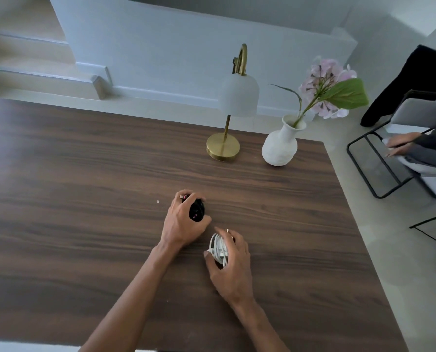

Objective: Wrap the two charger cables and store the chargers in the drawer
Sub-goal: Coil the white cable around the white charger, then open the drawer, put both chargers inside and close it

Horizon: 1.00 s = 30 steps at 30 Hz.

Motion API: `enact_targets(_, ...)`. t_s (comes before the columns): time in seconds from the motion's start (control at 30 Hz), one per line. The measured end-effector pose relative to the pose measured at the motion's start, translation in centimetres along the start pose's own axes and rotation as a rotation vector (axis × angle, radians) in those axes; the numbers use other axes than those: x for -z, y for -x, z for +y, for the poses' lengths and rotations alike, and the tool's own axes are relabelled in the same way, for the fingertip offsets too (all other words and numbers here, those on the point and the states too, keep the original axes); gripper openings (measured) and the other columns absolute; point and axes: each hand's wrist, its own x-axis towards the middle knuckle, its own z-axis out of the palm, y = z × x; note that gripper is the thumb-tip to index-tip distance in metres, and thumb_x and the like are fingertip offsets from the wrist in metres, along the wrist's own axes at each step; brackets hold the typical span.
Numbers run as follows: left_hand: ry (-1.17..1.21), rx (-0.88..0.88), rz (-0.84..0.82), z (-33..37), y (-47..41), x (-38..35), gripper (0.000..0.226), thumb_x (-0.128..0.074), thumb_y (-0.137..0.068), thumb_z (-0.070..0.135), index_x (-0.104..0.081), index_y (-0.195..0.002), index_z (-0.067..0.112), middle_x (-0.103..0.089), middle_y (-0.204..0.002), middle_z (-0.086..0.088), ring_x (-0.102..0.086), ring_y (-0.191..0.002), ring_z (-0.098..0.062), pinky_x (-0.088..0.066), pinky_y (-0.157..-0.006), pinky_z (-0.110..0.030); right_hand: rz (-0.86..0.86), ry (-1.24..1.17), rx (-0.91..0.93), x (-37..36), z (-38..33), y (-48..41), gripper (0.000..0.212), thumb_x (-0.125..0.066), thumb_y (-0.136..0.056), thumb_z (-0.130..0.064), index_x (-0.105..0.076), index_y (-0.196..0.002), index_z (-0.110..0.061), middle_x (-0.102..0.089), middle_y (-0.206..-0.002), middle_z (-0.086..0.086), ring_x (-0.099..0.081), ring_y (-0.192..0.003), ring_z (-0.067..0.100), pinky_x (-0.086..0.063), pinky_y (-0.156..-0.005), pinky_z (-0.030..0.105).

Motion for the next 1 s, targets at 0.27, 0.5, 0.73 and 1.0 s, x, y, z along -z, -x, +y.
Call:
enact_targets(0.27, 0.018, 0.003, 0.042, -4.6, 8.6, 5.9, 0.048, -0.070, -0.066, 0.021, -0.069, -0.114, 0.029, -0.053, -0.129, 0.003, -0.050, -0.125, -0.003, -0.036, -0.102, -0.015, -0.006, -0.043, 0.070, -2.4, -1.3, 3.5, 0.054, -0.064, -0.084, -0.036, -0.055, -0.137, -0.033, -0.048, -0.138, -0.003, -0.044, -0.133, 0.011, -0.038, -0.113, 0.028)
enact_targets(0.5, -0.059, 0.108, 0.011, -7.7, 13.6, 11.5, 0.058, -0.071, -0.072, 0.018, -0.067, -0.129, 0.030, -0.049, -0.146, -0.010, -0.042, -0.143, -0.016, -0.031, -0.109, -0.020, -0.021, -0.113, 0.107, -6.6, -5.3, 5.8, 0.051, -0.069, -0.084, -0.027, -0.059, -0.135, -0.025, -0.050, -0.136, 0.005, -0.048, -0.129, 0.019, -0.043, -0.110, 0.038)
enact_targets(0.73, -0.094, 0.133, -0.040, -10.8, 14.5, 15.5, 0.067, -0.074, -0.076, 0.021, -0.057, -0.139, 0.039, -0.043, -0.154, -0.016, -0.035, -0.149, -0.020, -0.032, -0.112, -0.022, -0.004, -0.098, 0.151, -9.9, -8.5, 5.3, 0.066, -0.076, -0.082, -0.031, -0.053, -0.143, -0.020, -0.048, -0.134, 0.015, -0.050, -0.127, 0.029, -0.046, -0.107, 0.047)
enact_targets(1.0, 0.130, 0.081, 0.138, -13.0, 23.0, 20.1, 0.078, -0.059, -0.085, 0.062, -0.031, -0.154, 0.039, -0.036, -0.159, 0.013, -0.036, -0.145, -0.005, -0.035, -0.114, -0.029, 0.230, -0.046, 0.176, -10.0, -11.2, 14.7, 0.069, -0.071, -0.087, -0.040, -0.045, -0.148, -0.020, -0.041, -0.149, 0.015, -0.045, -0.136, 0.028, -0.046, -0.107, 0.044)
